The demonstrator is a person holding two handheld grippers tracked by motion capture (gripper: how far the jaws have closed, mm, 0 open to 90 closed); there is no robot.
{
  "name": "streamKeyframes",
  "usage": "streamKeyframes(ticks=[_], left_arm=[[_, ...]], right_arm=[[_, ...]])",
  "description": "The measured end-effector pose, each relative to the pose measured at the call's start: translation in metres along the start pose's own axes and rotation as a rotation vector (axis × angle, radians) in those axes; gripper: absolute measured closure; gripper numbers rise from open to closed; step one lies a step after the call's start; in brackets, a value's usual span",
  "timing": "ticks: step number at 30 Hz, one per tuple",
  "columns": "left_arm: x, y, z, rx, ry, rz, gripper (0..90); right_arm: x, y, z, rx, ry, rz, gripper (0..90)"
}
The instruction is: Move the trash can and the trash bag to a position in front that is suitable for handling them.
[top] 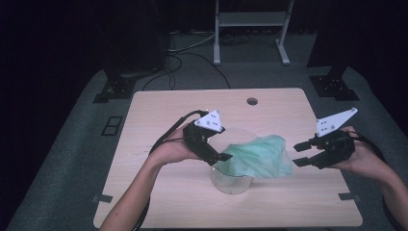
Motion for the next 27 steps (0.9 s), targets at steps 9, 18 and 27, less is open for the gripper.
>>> streamKeyframes(ticks=[9,18,27], left_arm=[[-0.001,-0.025,-0.021,0.028,0.034,-0.047,13.0],[-0.003,-0.053,-0.038,0.042,0.082,-0.098,17.7],[-0.008,-0.071,-0.058,0.066,0.11,-0.14,24.2]], right_arm=[[-0.001,0.002,0.002,-0.001,0.001,0.002,45.2],[-0.001,0.004,0.002,-0.005,-0.003,-0.002,45.2],[-0.002,0.009,0.003,-0.005,-0.004,-0.006,45.2]])
Point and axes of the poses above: each handheld gripper's, and its own axes: z roughly backward along the jaws, y roughly out of its underside, x roughly to its left, the point moved 6 cm from there along -z, roughly forward along the jaws
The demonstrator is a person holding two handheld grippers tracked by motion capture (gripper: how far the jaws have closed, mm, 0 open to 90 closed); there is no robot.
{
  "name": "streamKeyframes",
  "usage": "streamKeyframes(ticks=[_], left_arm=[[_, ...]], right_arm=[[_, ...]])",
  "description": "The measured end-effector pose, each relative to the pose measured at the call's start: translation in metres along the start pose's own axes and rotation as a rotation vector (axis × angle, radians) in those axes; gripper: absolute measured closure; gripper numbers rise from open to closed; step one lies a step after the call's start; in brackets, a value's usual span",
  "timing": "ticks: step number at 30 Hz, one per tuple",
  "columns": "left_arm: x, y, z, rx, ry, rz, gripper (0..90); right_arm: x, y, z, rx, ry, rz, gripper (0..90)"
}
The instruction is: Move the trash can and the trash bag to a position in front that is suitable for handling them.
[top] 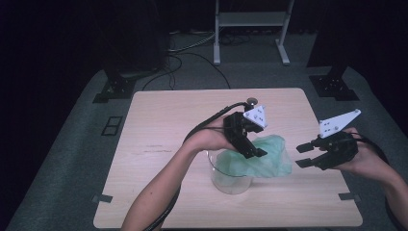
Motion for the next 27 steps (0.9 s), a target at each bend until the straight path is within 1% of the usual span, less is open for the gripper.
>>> streamKeyframes(ticks=[2,4,6,7,8,9,14,18,20,24,27], left_arm=[[0.0,-0.003,-0.003,-0.002,0.003,-0.005,27.7],[0.001,-0.005,-0.006,0.004,0.004,-0.006,28.6],[0.003,-0.006,-0.009,0.013,0.004,-0.014,33.9],[0.004,-0.006,-0.011,0.018,0.006,-0.01,33.9],[0.003,-0.006,-0.012,0.017,0.013,-0.007,36.1],[0.004,-0.006,-0.013,0.021,0.015,-0.014,38.6],[0.003,-0.008,-0.017,0.025,0.035,-0.018,42.4],[0.002,-0.01,-0.019,0.031,0.046,-0.032,46.5],[0.001,-0.01,-0.02,0.029,0.058,-0.041,49.1],[-0.002,-0.009,-0.023,0.042,0.075,-0.069,58.3],[-0.003,-0.007,-0.024,0.047,0.072,-0.084,66.8]], right_arm=[[0.0,0.001,0.001,0.0,0.001,-0.003,45.3],[0.0,0.001,0.001,0.001,0.002,-0.001,45.3],[-0.001,0.002,0.002,0.001,0.004,-0.001,45.3],[0.0,0.002,0.002,0.001,0.005,-0.004,45.3],[0.0,0.002,0.002,0.001,0.004,-0.003,45.4],[0.0,0.002,0.002,0.001,0.004,-0.001,45.4],[-0.001,0.002,0.002,0.004,0.003,-0.001,45.4],[-0.001,0.002,0.001,0.002,0.001,-0.001,45.5],[0.0,0.002,0.001,0.005,0.0,0.001,45.6],[0.0,0.002,0.001,0.003,-0.002,0.002,45.7],[0.0,0.002,0.0,0.003,-0.004,0.002,45.7]])
Point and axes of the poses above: each handheld gripper's, and its own axes: z roughly backward along the jaws, y roughly out of its underside, x roughly to its left, the point moved 6 cm from there along -z, roughly forward along the jaws
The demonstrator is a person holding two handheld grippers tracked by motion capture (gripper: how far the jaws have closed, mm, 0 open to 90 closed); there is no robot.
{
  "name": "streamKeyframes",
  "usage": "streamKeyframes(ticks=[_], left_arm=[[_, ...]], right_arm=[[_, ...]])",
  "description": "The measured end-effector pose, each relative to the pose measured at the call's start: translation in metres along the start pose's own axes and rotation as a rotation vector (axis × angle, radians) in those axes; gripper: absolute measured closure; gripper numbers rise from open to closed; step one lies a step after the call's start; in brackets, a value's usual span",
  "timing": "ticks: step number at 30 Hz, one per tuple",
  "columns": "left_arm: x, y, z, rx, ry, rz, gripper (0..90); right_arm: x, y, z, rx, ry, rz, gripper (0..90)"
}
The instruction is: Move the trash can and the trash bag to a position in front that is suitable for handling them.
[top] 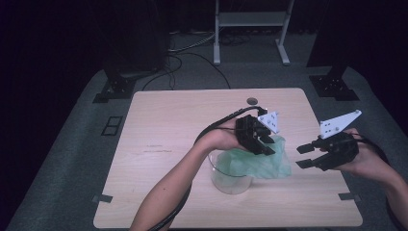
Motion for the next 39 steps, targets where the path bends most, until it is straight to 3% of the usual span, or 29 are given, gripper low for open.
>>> streamKeyframes(ticks=[5,7,15,30,35,39], left_arm=[[0.0,0.002,0.002,0.0,-0.013,-0.009,85.8],[0.001,0.003,0.005,-0.01,-0.015,-0.001,89.5],[0.0,0.01,0.016,-0.033,-0.024,0.01,89.8],[-0.001,0.022,0.042,-0.085,-0.06,0.036,89.7],[-0.002,0.026,0.047,-0.099,-0.067,0.043,89.7],[-0.001,0.032,0.054,-0.103,-0.076,0.056,89.7]], right_arm=[[0.0,0.0,0.0,-0.006,-0.006,-0.004,45.9],[0.001,-0.001,0.0,-0.011,-0.01,0.0,46.0],[0.003,-0.009,-0.002,-0.039,-0.026,0.012,47.2],[0.013,-0.048,-0.016,-0.088,-0.105,0.069,51.5],[0.014,-0.059,-0.025,-0.068,-0.103,0.09,58.6],[0.014,-0.066,-0.034,-0.048,-0.086,0.114,76.9]])
Point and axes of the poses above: each handheld gripper's, and its own axes: z roughly backward along the jaws, y roughly out of its underside, x roughly to its left, the point moved 6 cm from there along -z, roughly forward along the jaws
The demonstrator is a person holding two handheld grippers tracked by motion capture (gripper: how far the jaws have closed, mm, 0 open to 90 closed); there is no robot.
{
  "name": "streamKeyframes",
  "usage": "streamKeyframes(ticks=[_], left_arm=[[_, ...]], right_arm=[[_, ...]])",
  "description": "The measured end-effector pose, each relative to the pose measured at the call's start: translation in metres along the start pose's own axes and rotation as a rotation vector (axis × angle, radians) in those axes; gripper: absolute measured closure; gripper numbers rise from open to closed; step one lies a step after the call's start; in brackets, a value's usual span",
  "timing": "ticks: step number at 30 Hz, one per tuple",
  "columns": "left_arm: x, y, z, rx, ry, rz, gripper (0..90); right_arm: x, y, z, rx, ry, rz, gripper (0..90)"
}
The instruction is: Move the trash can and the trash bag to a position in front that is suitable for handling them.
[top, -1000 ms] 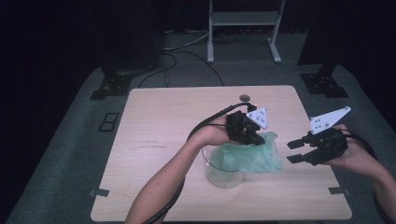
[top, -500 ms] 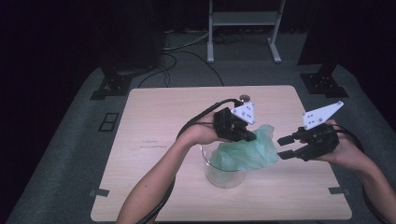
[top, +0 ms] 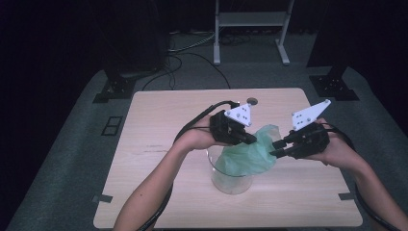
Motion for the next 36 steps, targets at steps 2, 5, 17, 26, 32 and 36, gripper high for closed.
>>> streamKeyframes(ticks=[2,5,17,26,32,36], left_arm=[[0.001,0.003,0.005,-0.003,-0.011,0.009,89.7],[0.003,0.009,0.015,-0.019,-0.02,0.028,89.7],[0.006,0.032,0.045,-0.044,-0.07,0.088,89.7],[0.007,0.046,0.062,-0.042,-0.089,0.117,89.7],[0.007,0.051,0.068,-0.044,-0.099,0.127,89.8],[0.007,0.054,0.072,-0.04,-0.107,0.131,89.8]], right_arm=[[-0.001,-0.002,-0.003,0.006,0.016,0.009,83.2],[-0.002,-0.006,-0.005,0.006,0.026,0.015,88.6],[0.001,-0.013,-0.004,0.034,0.036,0.028,90.0],[0.002,-0.017,0.001,0.058,0.061,0.037,90.0],[0.002,-0.016,0.007,0.068,0.08,0.038,90.0],[0.003,-0.016,0.011,0.075,0.083,0.038,90.0]])
Point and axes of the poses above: each handheld gripper's, and its own axes: z roughly backward along the jaws, y roughly out of its underside, x roughly to its left, the point moved 6 cm from there along -z, roughly forward along the jaws
